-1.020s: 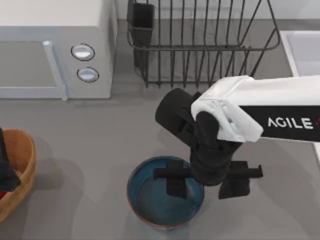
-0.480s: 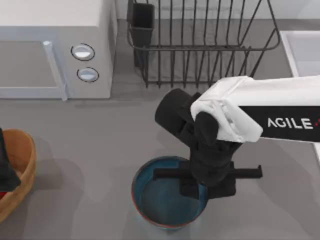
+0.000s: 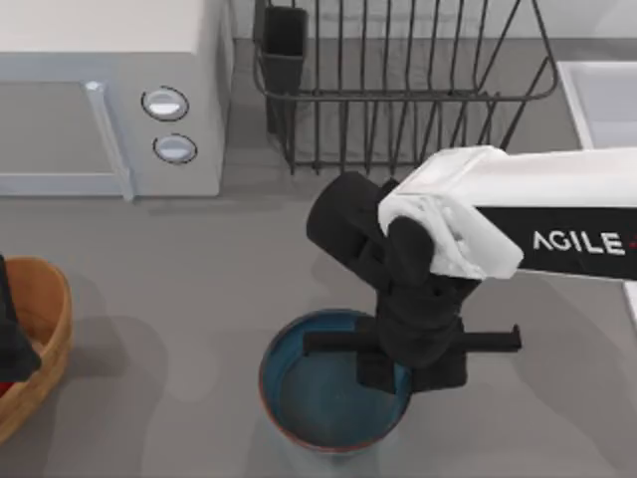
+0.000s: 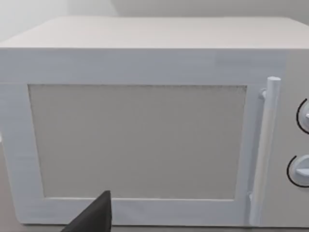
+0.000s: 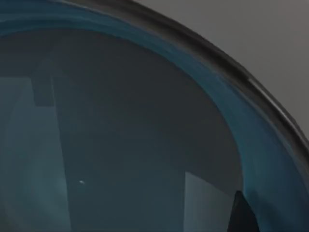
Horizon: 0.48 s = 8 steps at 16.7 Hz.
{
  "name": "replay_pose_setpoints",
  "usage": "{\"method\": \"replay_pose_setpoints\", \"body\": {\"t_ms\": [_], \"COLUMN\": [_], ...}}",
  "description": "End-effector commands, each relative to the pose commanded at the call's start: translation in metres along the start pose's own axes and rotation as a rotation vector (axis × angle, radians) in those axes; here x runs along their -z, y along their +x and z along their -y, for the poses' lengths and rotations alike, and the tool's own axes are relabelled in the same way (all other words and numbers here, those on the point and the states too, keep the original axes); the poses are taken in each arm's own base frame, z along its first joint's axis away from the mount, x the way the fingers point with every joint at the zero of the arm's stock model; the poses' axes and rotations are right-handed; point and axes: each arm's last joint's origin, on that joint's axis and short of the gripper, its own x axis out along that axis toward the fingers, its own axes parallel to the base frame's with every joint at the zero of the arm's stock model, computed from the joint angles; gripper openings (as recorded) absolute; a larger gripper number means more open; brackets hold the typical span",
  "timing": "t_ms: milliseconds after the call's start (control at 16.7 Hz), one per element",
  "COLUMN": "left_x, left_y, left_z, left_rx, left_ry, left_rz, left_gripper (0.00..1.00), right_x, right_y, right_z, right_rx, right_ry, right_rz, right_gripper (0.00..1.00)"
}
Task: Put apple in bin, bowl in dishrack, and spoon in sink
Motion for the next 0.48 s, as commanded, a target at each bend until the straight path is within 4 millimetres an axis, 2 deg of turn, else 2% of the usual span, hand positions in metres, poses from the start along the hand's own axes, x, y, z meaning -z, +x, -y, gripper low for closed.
{"method": "replay_pose_setpoints", "body": {"t_ms": [480], "left_x": [0.000], "left_y": [0.000], "left_z": [0.000], "left_rx": [0.000], "left_ry": [0.000], "left_rz": [0.000], "left_gripper": [1.00], "right_x": [0.000], "right_y": [-0.072], "right_z": [-0.001], "right_rx": [0.028], "right_ry": [0.001], "right_rz": [-0.026], "right_gripper": [0.00]}}
